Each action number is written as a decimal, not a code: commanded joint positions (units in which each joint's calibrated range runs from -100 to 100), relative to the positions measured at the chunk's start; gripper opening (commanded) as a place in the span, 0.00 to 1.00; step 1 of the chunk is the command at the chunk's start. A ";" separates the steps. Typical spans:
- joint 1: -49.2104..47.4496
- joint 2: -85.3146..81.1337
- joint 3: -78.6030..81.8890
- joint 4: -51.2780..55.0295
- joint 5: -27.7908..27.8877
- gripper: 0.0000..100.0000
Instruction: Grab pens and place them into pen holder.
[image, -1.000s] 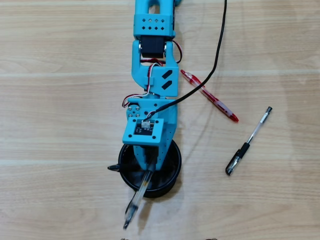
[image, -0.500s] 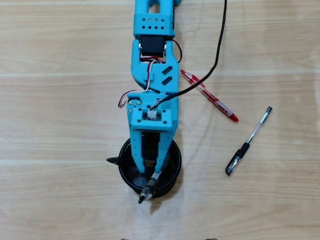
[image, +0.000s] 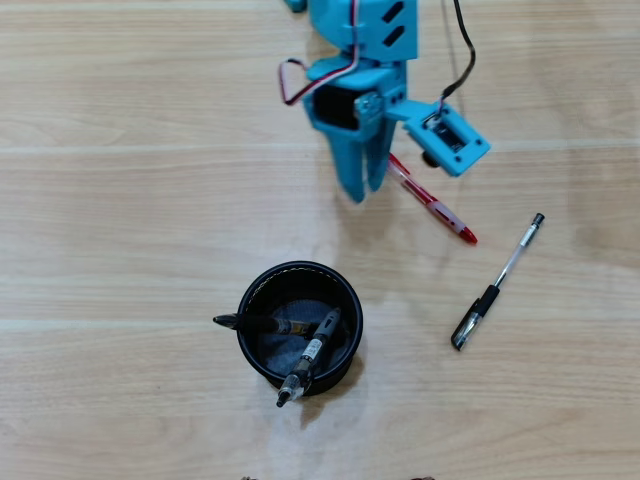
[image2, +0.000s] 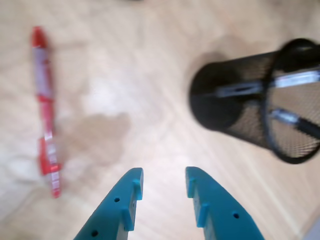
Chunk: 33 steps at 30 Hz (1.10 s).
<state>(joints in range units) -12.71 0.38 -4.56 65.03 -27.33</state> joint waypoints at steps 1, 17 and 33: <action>-4.07 0.21 -0.28 11.33 -7.17 0.16; -12.70 16.61 -0.01 13.83 -11.66 0.19; -15.36 22.10 -0.56 5.75 -11.14 0.19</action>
<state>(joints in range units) -27.56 22.73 -4.29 75.71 -38.65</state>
